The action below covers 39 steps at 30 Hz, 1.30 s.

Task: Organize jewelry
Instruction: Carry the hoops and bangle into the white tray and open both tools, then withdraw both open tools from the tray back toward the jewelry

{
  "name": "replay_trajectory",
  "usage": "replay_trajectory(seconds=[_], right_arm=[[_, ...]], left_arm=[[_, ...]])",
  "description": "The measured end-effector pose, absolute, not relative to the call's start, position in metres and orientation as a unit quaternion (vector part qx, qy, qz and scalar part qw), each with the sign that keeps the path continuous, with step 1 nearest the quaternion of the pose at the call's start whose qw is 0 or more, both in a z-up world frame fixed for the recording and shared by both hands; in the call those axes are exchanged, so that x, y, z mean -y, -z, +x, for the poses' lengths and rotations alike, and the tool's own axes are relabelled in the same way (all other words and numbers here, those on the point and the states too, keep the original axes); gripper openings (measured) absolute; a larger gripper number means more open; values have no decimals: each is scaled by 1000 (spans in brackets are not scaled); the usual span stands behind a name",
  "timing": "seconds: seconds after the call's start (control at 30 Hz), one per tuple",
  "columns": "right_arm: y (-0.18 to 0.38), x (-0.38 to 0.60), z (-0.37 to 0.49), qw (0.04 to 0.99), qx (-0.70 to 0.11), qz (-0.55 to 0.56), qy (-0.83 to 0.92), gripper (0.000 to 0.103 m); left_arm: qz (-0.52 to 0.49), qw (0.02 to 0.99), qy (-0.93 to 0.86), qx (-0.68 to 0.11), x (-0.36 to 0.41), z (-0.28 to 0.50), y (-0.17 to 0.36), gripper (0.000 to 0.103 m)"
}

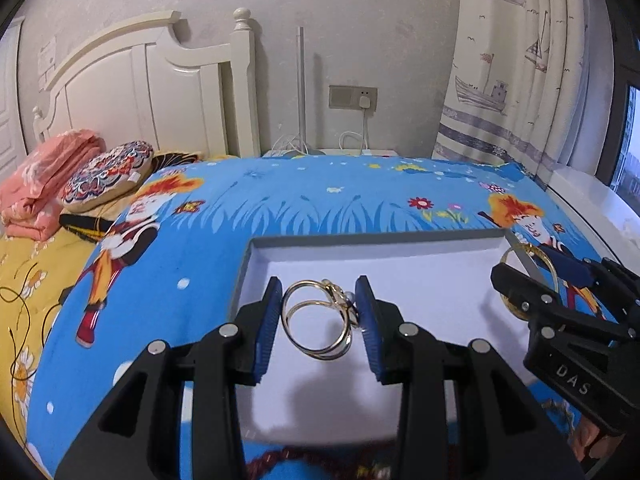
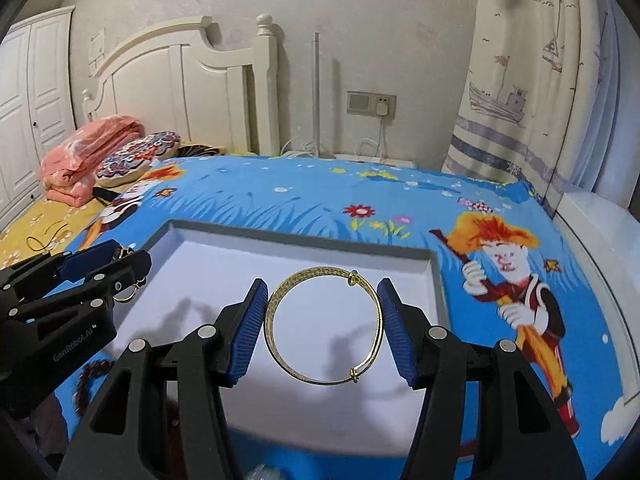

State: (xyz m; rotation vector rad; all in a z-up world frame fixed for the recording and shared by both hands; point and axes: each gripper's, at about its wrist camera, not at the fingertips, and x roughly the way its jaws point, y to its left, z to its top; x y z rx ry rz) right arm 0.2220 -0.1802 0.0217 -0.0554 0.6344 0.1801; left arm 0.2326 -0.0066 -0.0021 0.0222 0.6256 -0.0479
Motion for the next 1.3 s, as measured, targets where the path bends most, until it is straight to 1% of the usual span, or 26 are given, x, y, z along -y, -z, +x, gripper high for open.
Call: replay_trajectory(seconds=[0.4,0.57,0.63,0.67,0.8,0.87,0.9,0.97,1.03,1.1,1.17,1.3], right_arm=[[-9,186,279,937,-340,-28,-72,55],[-3,185,292,931,-358,-21,-71,55],[-4,185,291,932,-356,-16,-71,63],[-5,186,290,933,-352,-15,-68,64],[-8,188,285,935,-348,-17,-65,64],[-11,190,277,937,-342,-18,-64,64],[-13,191,272,938,-340,-17,-64,64],[-17,193,262,940,-335,-13,-65,64],[-20,193,249,941,-332,-13,-68,64],[-21,193,236,942,-327,-17,-70,64],[-22,193,217,944,-321,-22,-72,64],[-19,194,181,945,-317,-23,-76,65]], left_arm=[[5,943,2,-334,8,286,14,37],[24,936,-3,-351,13,304,24,37],[23,936,-4,-351,13,304,25,37],[21,938,-9,-345,12,302,23,38],[14,940,-10,-340,10,293,17,39],[11,943,-14,-334,8,284,13,46],[9,944,-17,-330,7,280,12,48],[1,945,-18,-326,2,266,9,56],[-7,946,-18,-324,-2,252,7,63],[-13,947,-18,-321,-7,239,5,68],[-25,949,-21,-314,-14,218,3,77],[-36,953,-20,-299,-24,174,1,83]])
